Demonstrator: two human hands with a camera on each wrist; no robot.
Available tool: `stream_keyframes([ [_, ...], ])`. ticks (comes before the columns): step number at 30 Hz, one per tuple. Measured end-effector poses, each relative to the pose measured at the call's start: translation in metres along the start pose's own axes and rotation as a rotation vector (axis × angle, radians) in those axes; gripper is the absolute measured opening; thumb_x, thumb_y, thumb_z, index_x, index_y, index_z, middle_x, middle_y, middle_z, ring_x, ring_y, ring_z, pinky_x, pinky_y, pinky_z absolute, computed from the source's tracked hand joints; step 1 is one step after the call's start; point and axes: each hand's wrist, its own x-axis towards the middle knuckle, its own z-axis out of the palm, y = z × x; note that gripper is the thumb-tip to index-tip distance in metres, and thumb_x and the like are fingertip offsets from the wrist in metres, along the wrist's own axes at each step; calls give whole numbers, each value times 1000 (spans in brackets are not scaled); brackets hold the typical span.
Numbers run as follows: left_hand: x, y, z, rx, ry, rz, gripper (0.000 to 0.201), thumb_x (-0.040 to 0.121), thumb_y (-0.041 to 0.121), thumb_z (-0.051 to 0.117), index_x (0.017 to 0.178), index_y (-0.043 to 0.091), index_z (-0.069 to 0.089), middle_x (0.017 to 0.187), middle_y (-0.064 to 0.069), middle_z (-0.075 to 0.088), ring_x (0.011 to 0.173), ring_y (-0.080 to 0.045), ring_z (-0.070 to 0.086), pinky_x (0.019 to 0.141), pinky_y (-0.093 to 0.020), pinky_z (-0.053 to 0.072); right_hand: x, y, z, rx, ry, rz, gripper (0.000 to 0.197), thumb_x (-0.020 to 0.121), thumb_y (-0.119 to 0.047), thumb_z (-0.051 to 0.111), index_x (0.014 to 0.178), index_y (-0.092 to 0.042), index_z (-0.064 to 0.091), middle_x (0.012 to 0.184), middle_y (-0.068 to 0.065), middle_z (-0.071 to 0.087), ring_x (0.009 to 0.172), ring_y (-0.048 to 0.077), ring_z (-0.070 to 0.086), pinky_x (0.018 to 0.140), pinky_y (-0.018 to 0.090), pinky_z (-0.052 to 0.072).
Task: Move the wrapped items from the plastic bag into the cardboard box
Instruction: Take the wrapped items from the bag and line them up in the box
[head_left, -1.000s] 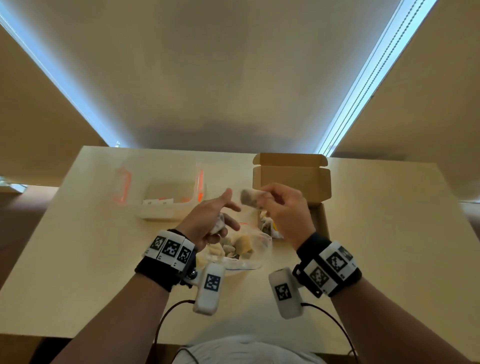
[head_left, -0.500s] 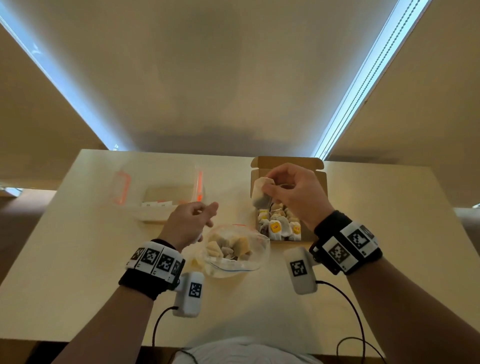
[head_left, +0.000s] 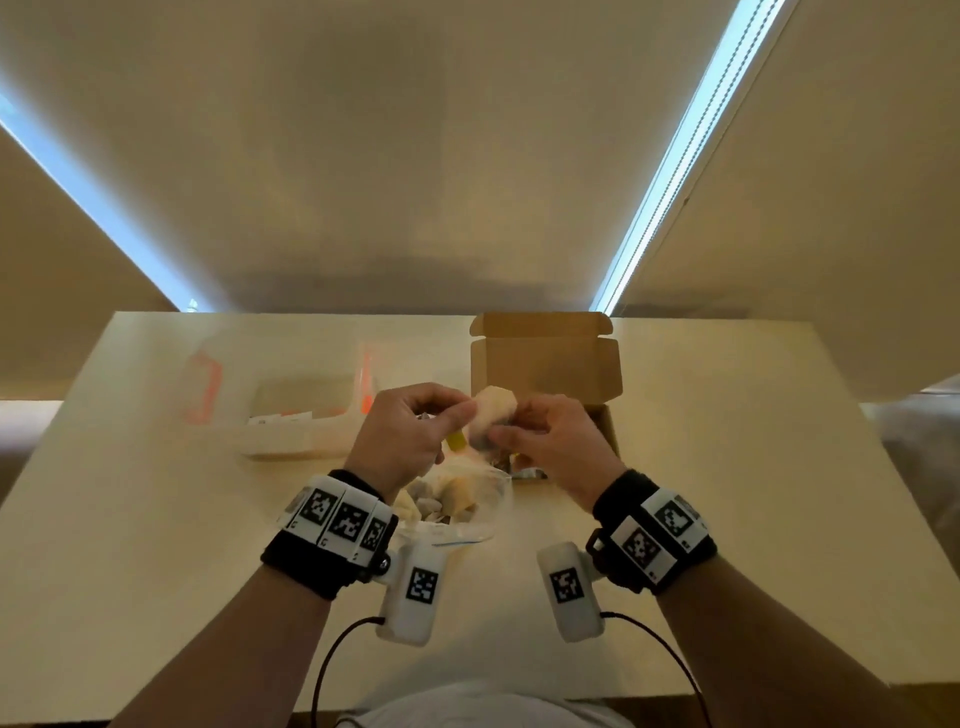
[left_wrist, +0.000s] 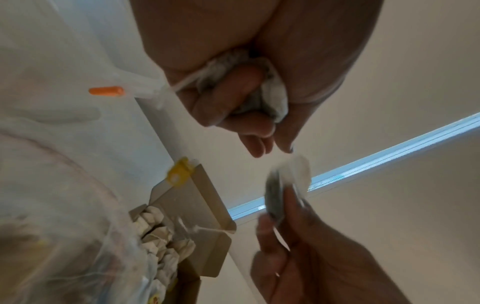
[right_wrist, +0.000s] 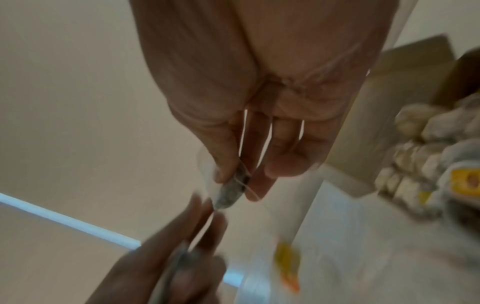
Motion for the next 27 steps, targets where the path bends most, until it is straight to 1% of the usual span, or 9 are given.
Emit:
stream_keyframes([
  [3,0,-13,-2,-50,48,-93,6,90,16,70,90,11,73,78,-8,69,42,-12,47,46,-26,43,12,26,-47,-8,270,63,13,87,-18,73,100,-18,70,96,5,76,76,18,70,65,29,53],
  [6,-3,-24,-7,-98,79,-166,8,90,13,68,88,7,71,74,-9,68,41,-13,44,42,-25,41,38,68,-96,-168,395,224,18,85,-18,75,101,-17,68,94,5,75,79,20,72,73,37,59],
  [7,-4,-27,-7,-102,85,-183,8,90,13,68,89,5,71,74,-10,67,40,-13,43,41,-23,40,47,84,-106,-247,395,291,21,85,-19,76,103,-16,67,94,4,75,80,20,72,77,38,60],
  [10,-8,-34,-8,-105,105,-230,10,91,10,66,90,2,70,73,-12,66,40,-13,41,38,-20,37,73,121,-117,-496,323,439,22,86,-20,72,105,-17,63,109,6,71,88,20,67,76,28,54],
  [12,-10,-35,-8,-94,105,-254,11,92,11,65,91,1,69,74,-13,66,41,-14,42,36,-18,35,90,135,-114,-672,266,472,21,88,-25,69,106,-18,64,120,7,67,106,26,61,87,31,50],
  [14,-11,-37,-7,-80,99,-264,11,92,11,64,92,0,68,75,-14,66,39,-14,42,36,-18,33,102,140,-107,-766,221,497,21,90,-29,67,107,-17,65,120,6,64,112,29,58,91,32,46],
  [17,-11,-38,-5,-95,113,-283,13,93,8,62,92,-4,66,73,-17,64,33,-13,41,34,-18,32,118,144,-98,-814,187,517,23,91,-29,66,107,-12,69,111,10,66,107,32,62,84,32,48],
  [23,-8,-38,-4,-156,118,-310,14,94,4,59,95,-9,64,74,-21,61,31,-12,36,35,-18,33,133,146,-95,-826,222,529,21,93,-14,56,94,0,71,102,21,69,90,38,64,78,40,57],
  [27,-4,-39,-4,-158,100,-318,15,94,5,59,96,-9,64,76,-21,62,30,-11,37,35,-19,33,132,149,-96,-802,250,539,29,96,-26,55,91,-2,69,96,19,69,74,32,58,71,37,56],
])
